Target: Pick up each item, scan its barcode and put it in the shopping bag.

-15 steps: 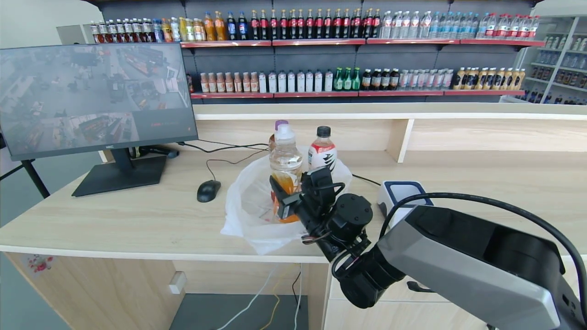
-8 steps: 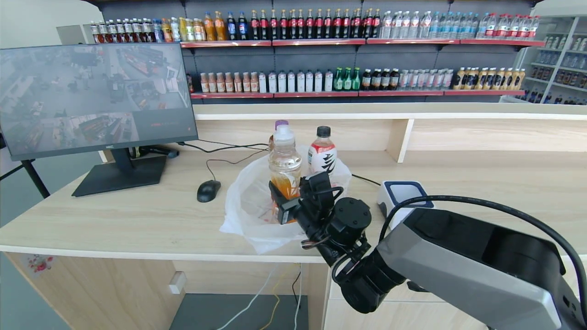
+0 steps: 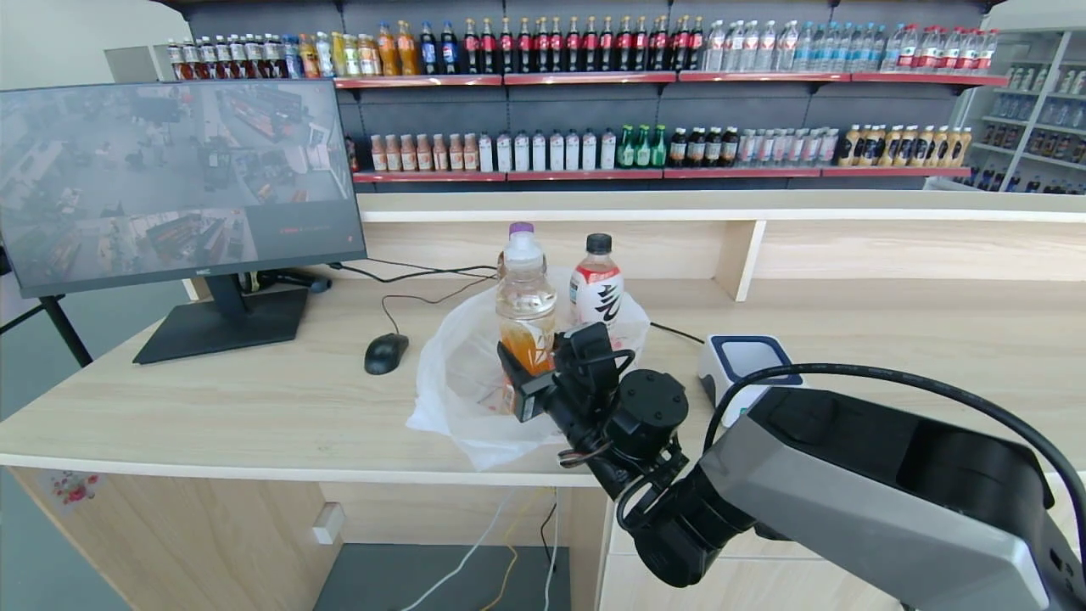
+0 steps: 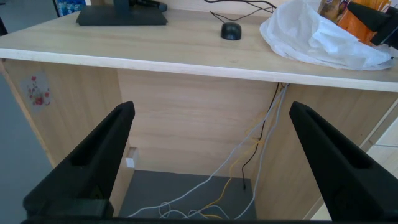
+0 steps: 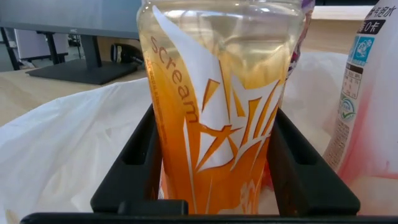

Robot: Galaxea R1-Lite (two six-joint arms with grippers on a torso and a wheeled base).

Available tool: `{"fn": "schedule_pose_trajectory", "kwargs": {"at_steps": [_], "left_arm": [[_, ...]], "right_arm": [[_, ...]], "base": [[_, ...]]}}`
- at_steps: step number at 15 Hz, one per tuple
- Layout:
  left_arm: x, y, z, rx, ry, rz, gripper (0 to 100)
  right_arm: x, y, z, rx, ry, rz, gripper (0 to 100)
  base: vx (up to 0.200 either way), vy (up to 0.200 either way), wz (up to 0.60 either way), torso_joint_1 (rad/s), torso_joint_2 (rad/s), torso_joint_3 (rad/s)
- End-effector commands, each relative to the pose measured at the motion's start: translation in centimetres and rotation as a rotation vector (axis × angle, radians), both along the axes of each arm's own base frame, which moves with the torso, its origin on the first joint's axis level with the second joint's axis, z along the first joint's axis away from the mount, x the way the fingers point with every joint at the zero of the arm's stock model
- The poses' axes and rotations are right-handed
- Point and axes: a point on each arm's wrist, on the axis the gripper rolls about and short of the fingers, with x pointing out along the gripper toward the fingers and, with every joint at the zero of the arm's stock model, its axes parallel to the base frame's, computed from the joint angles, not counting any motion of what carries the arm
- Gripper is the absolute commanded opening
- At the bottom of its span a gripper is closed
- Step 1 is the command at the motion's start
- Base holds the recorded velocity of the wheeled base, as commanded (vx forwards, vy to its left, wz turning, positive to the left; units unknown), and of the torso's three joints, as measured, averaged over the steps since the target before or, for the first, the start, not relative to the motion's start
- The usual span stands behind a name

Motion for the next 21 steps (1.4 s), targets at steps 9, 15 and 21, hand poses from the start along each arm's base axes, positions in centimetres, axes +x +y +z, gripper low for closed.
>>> {"fn": "schedule_pose_trajectory", "kwargs": {"at_steps": [9, 15, 21], "left_arm": [[0.0, 0.0, 0.0, 0.000, 0.000, 0.000, 100], [0.0, 0.0, 0.0, 0.000, 0.000, 0.000, 100], [0.0, 0.0, 0.0, 0.000, 0.000, 0.000, 100]], "right_arm": [[-0.2, 0.1, 1.4, 0.029, -0.028, 0.007, 100], [-1.3, -1.7, 4.4, 0.039, -0.051, -0.008, 100], [-3.5, -3.5, 7.6, 0.052, -0.073, -0.007, 100]], "base": [[0.000, 0.000, 0.00, 0.000, 0.00, 0.000], [0.000, 0.000, 0.00, 0.000, 0.00, 0.000], [0.000, 0.000, 0.00, 0.000, 0.00, 0.000]]}}
